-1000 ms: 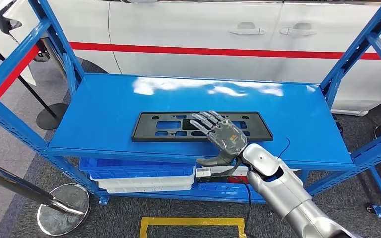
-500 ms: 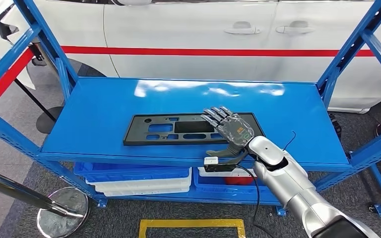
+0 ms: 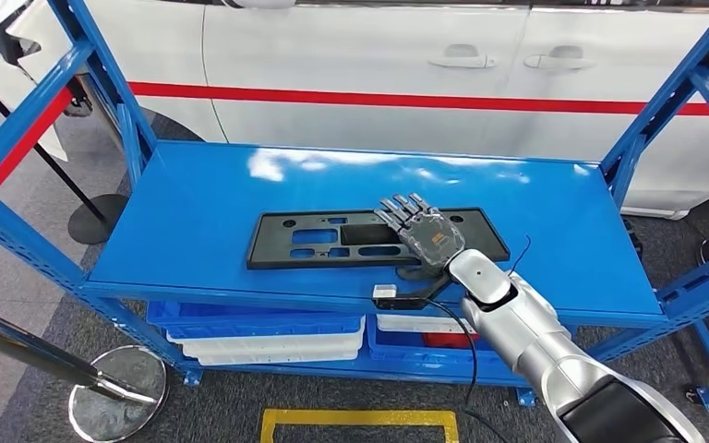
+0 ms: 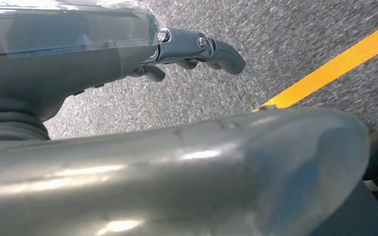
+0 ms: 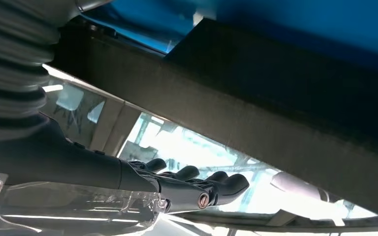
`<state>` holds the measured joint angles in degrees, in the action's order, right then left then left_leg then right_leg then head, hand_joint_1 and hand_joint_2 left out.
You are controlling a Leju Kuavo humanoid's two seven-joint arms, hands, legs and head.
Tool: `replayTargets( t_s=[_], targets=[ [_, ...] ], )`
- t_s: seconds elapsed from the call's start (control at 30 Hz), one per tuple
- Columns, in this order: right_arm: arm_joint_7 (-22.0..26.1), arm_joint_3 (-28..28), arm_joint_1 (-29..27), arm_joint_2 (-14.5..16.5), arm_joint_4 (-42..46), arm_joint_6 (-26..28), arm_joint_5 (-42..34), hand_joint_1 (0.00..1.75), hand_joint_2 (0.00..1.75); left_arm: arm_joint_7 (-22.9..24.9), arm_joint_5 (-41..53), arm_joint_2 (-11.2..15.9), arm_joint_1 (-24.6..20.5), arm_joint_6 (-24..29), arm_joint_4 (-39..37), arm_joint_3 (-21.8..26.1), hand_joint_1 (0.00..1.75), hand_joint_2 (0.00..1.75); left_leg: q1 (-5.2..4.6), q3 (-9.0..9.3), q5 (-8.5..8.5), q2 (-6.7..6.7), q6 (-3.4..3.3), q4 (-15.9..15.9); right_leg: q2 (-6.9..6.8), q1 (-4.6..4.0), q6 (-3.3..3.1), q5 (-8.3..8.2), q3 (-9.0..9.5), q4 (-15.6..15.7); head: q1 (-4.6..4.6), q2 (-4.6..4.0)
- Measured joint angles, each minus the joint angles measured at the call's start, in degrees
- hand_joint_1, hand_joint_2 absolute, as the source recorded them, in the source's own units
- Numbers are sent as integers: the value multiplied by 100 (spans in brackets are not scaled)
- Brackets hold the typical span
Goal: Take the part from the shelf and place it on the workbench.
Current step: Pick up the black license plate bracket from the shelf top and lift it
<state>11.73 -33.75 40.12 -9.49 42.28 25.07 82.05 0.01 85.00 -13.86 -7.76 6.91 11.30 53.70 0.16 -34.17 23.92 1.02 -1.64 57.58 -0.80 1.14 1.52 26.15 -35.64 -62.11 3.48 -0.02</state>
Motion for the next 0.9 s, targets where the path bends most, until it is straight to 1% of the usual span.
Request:
replayTargets(
  t_s=[0.03,0.07,0.1,0.13,0.17,0.2,0.23,0.27,0.3,0.33,0.37,0.4,0.43,0.47,0.5,0.53,0.57,0.6,0.67,0.7,0.73,0.77,0.8,0.83,0.87,0.9],
  targets=[
    [-33,-13,36,47,-49,14,35,0,175,-1,-2,0,-1,2,0,0,0,0,-9,-1,13,-4,28,11,-4,-13,-19,-77,122,266,0,0],
    [-79,-25,64,95,-93,28,82,0,175,-2,-5,1,1,3,0,0,0,0,-16,-3,22,-8,59,16,-1,-29,-38,-85,178,395,0,0],
    [-140,-39,89,138,-132,43,140,0,175,-2,-11,1,3,5,0,0,0,0,-21,-3,26,-17,89,16,12,-46,-57,-70,186,415,0,0],
    [-219,-56,113,175,-171,55,210,32,175,-1,-19,1,5,7,0,1,0,0,-19,2,29,-26,122,11,26,-39,-85,-79,187,420,0,0],
    [-303,-75,138,198,-207,65,281,74,175,-1,-29,2,8,8,0,1,0,0,-13,3,55,-33,155,37,29,-29,-116,-88,197,434,0,0],
    [-384,-92,166,211,-244,67,346,116,175,-1,-39,2,9,10,0,1,0,0,-9,-37,134,-41,188,144,24,-17,-153,-98,210,449,1,0],
    [-457,-108,189,218,-284,65,403,159,175,-1,-49,2,10,14,0,1,0,0,-5,-131,272,-45,220,363,12,-4,-185,-106,221,464,1,0],
    [-515,-118,205,218,-327,62,447,170,175,-1,-59,2,14,19,0,1,0,0,4,-288,461,-49,245,704,-3,-4,-205,-107,225,468,1,0],
    [-560,-124,212,208,-376,61,481,172,175,-1,-71,2,20,23,0,1,0,0,7,-483,659,-52,267,1114,-14,-8,-219,-105,224,467,1,0],
    [-586,-128,212,194,-423,63,503,173,175,-1,-83,2,31,27,0,1,0,0,9,-660,796,-54,283,1479,-22,-12,-222,-104,222,465,1,0],
    [-599,-130,212,178,-464,66,515,173,175,-1,-92,3,43,30,0,1,0,0,11,-765,834,-56,292,1690,-25,-15,-223,-102,222,463,2,0],
    [-604,-130,212,164,-499,69,522,173,175,-1,-98,5,54,32,1,1,0,0,13,-762,758,-56,293,1675,-24,-16,-222,-100,226,461,1,0],
    [-604,-131,211,158,-528,72,527,173,175,-1,-101,7,59,32,1,1,0,0,15,-644,582,-56,285,1424,-18,-15,-216,-96,235,460,2,0],
    [-605,-131,212,155,-552,73,529,173,175,-1,-101,8,58,33,1,1,0,0,18,-448,365,-55,271,1015,-13,-15,-204,-88,245,457,1,0],
    [-607,-131,216,155,-570,77,531,174,175,-1,-101,8,54,33,1,1,0,0,13,-249,202,-50,248,596,-4,-27,-184,-75,249,445,1,0],
    [-609,-131,225,155,-585,80,531,174,175,-2,-102,8,51,34,0,1,0,0,9,-101,92,-45,215,280,6,-38,-158,-66,249,436,1,0],
    [-611,-131,238,155,-597,87,531,175,175,-2,-102,7,52,34,0,1,0,0,3,-23,52,-40,179,107,12,-49,-130,-60,246,429,1,0],
    [-613,-131,253,155,-607,95,531,175,175,-1,-103,7,55,34,0,1,0,0,-8,-5,63,-36,140,59,18,-56,-98,-58,242,426,1,0],
    [-613,-131,271,156,-624,104,531,175,175,-1,-104,5,60,33,0,1,0,0,-6,3,45,-37,61,40,18,-41,-33,-44,245,421,0,0],
    [-610,-131,276,157,-633,104,531,175,175,-1,-104,4,56,33,0,1,0,0,-1,13,31,-37,27,18,18,-33,-3,11,219,356,0,0],
    [-606,-131,282,164,-643,103,531,175,175,-1,-105,3,48,32,0,1,0,0,10,21,16,-39,-5,-4,19,-27,23,121,147,194,0,0],
    [-601,-131,285,177,-655,102,531,175,175,-1,-105,3,41,33,0,1,0,0,17,26,7,-41,-27,-18,22,-20,41,288,11,-100,0,0],
    [-592,-131,287,200,-671,102,531,175,175,-1,-104,3,36,36,0,1,0,0,14,22,7,-43,-39,-19,23,-20,55,469,-169,-475,0,0],
    [-583,-131,285,224,-689,102,531,175,175,-1,-104,3,36,40,0,1,0,0,9,19,9,-46,-48,-17,24,-17,64,617,-354,-856,0,0],
    [-574,-131,279,246,-709,103,531,175,175,-1,-103,4,40,48,0,1,0,0,5,18,11,-47,-51,-13,24,-15,69,685,-493,-1132,0,0],
    [-562,-130,276,262,-729,106,531,174,175,1,-102,4,45,63,0,1,0,0,2,17,15,-47,-52,-8,23,-15,69,656,-552,-1233,0,0]
  ],
)
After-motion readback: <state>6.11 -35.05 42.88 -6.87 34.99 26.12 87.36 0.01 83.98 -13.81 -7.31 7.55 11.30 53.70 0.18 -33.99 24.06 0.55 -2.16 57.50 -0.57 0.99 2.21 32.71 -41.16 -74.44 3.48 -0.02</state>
